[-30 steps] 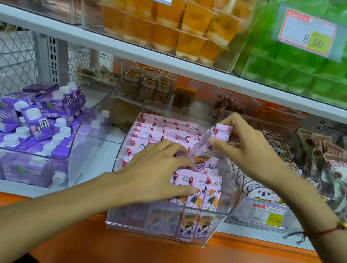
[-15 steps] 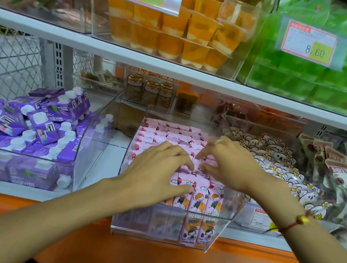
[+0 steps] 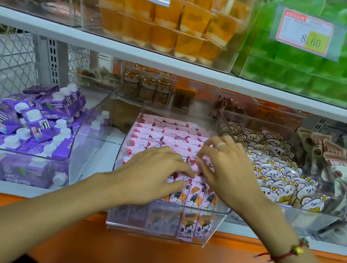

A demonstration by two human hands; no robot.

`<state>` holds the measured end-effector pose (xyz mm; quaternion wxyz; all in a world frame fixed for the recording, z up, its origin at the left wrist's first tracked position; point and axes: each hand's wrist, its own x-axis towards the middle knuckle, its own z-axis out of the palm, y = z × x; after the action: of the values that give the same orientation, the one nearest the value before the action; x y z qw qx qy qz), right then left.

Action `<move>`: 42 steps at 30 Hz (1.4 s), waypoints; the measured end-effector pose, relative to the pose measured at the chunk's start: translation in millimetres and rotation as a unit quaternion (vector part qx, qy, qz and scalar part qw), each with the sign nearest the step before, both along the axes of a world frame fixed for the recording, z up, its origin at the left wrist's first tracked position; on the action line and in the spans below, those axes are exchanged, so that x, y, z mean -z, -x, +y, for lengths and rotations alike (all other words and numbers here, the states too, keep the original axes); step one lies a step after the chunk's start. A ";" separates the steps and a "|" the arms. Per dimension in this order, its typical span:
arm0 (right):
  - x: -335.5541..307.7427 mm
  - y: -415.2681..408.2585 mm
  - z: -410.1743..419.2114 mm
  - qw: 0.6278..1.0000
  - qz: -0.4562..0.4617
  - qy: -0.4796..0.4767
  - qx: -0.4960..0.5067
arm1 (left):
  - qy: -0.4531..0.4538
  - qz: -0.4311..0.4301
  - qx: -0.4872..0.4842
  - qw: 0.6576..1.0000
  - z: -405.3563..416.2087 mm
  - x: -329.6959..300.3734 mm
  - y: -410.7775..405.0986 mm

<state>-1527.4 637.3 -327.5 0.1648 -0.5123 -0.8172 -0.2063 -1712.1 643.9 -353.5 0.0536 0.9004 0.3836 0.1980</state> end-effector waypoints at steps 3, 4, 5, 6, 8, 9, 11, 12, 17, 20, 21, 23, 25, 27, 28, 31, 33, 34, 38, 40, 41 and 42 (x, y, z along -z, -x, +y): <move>-6.1 -2.2 -4.8 0.990 0.122 -0.066 -0.013 | -0.001 -0.008 0.000 1.000 0.6 0.8 0.0; -9.3 -3.2 -7.1 0.983 0.166 -0.080 -0.008 | 0.003 -0.013 -0.001 1.000 0.7 1.2 0.1; -12.4 -4.3 -9.2 0.973 0.208 -0.098 -0.004 | 0.010 -0.020 -0.003 1.000 0.5 1.5 0.5; -15.2 -5.2 -11.3 0.960 0.254 -0.120 -0.007 | 0.019 -0.036 -0.007 0.999 0.5 1.5 0.9; -21.0 -7.0 -14.8 0.917 0.365 -0.159 -0.015 | 0.059 -0.120 -0.020 0.991 0.1 -0.5 0.8; -23.8 -7.9 -15.9 0.892 0.420 -0.168 -0.016 | 0.081 -0.184 -0.032 0.979 -0.2 -2.2 0.1; -26.4 -7.8 -16.2 0.853 0.499 -0.152 -0.013 | 0.099 -0.305 -0.062 0.945 -1.2 -6.5 -1.7; -25.2 -6.5 -16.2 0.841 0.527 -0.124 -0.012 | 0.099 -0.346 -0.072 0.930 -2.3 -8.9 -2.6; -13.3 10.7 -18.1 0.786 0.617 0.022 -0.010 | 0.029 -0.317 -0.073 0.945 -11.6 -12.5 -5.8; -13.7 18.0 -19.7 0.767 0.639 0.052 -0.006 | -0.018 -0.284 -0.076 0.956 -11.7 -11.5 -6.5; -14.3 18.8 -20.2 0.763 0.644 0.056 -0.006 | -0.020 -0.284 -0.076 0.956 -11.5 -11.9 -5.9; -15.5 18.8 -21.4 0.743 0.665 0.076 -0.010 | -0.012 -0.285 -0.072 0.956 -10.9 -12.2 -4.3; -15.9 17.0 -21.9 0.701 0.701 0.123 -0.029 | 0.005 -0.285 -0.064 0.956 -10.9 -11.7 -3.5; -15.5 14.5 -21.8 0.673 0.714 0.185 -0.053 | 0.037 -0.289 -0.056 0.955 -11.7 -11.1 -4.1; -15.2 13.8 -22.0 0.667 0.709 0.217 -0.070 | 0.054 -0.292 -0.051 0.954 -11.7 -10.7 -4.6; -13.8 14.7 -22.6 0.663 0.693 0.259 -0.116 | 0.074 -0.284 -0.048 0.955 -10.9 -10.1 -5.0; -12.4 15.3 -22.8 0.688 0.682 0.223 -0.109 | 0.051 -0.289 -0.051 0.955 -10.8 -11.0 -4.4; -11.4 15.3 -22.8 0.704 0.674 0.198 -0.100 | 0.036 -0.292 -0.051 0.954 -11.2 -11.8 -4.3; -9.2 18.9 -25.2 0.745 0.646 0.137 -0.094 | 0.017 -0.284 -0.038 0.958 -13.6 -13.2 -5.7; -11.1 19.2 -27.0 0.756 0.633 0.132 -0.099 | 0.037 -0.305 -0.029 0.951 -13.1 -14.1 -6.0; -13.0 18.6 -27.7 0.756 0.631 0.138 -0.103 | 0.057 -0.323 -0.022 0.945 -12.9 -15.6 -6.2; -14.9 17.1 -28.0 0.754 0.631 0.148 -0.104 | 0.090 -0.345 -0.011 0.934 -12.7 -17.6 -6.4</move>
<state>-1544.4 609.3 -312.6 0.5857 -0.4557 -0.5962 0.3064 -1705.7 631.2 -335.9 0.2615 0.7640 0.3678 0.4611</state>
